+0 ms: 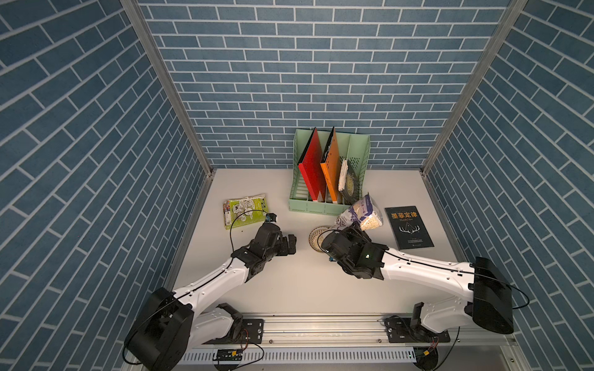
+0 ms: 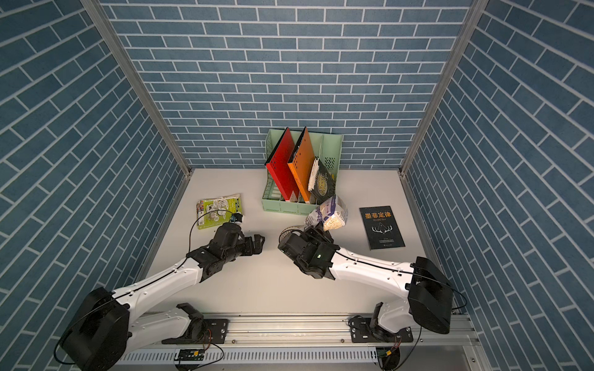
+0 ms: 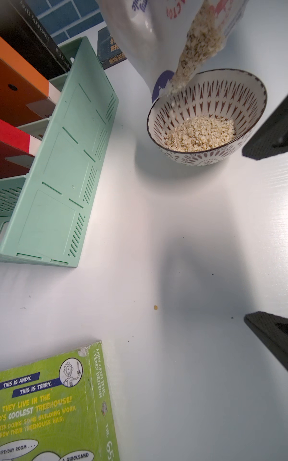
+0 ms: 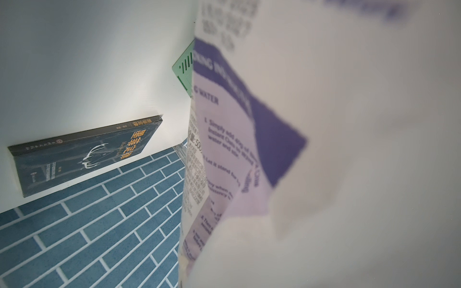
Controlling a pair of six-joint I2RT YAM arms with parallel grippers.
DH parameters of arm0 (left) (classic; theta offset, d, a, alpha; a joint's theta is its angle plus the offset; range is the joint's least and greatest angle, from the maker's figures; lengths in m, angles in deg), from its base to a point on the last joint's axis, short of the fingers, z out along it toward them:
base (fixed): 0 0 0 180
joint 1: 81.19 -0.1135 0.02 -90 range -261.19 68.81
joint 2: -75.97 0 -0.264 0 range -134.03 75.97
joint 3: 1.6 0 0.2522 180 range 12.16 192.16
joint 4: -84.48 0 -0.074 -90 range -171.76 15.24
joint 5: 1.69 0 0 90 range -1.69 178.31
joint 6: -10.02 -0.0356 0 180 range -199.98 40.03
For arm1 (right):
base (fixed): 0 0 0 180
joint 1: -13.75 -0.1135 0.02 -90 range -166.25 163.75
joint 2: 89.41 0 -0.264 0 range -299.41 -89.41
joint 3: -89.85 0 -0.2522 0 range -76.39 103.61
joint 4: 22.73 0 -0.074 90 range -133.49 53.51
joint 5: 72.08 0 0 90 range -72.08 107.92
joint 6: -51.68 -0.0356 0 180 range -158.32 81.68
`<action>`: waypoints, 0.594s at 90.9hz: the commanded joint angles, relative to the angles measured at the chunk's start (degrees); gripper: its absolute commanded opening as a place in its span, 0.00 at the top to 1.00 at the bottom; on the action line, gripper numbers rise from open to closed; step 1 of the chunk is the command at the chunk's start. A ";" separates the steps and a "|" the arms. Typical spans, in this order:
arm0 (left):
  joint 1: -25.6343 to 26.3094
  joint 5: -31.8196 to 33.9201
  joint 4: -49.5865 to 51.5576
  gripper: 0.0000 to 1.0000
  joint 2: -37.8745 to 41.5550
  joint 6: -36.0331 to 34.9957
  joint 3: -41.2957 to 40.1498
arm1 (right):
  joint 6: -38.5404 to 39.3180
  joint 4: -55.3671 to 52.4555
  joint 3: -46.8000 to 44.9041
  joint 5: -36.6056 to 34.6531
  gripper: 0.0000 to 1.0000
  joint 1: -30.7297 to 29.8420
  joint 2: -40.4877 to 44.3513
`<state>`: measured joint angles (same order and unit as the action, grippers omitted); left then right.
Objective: Pour the oats into the breakfast bowl
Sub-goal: Pour the oats into the bowl.
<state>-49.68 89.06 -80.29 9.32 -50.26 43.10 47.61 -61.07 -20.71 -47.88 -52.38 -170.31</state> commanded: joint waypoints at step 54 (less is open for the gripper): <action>-0.33 0.39 0.90 0.01 0.01 -1.01 1.17 | 3.34 2.06 0.12 -5.57 1.00 -0.59 1.47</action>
<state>-49.70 89.09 -80.05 9.32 -50.48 43.10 48.14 -61.27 -21.61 -47.44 -52.62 -169.99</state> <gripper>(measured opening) 0.992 0.175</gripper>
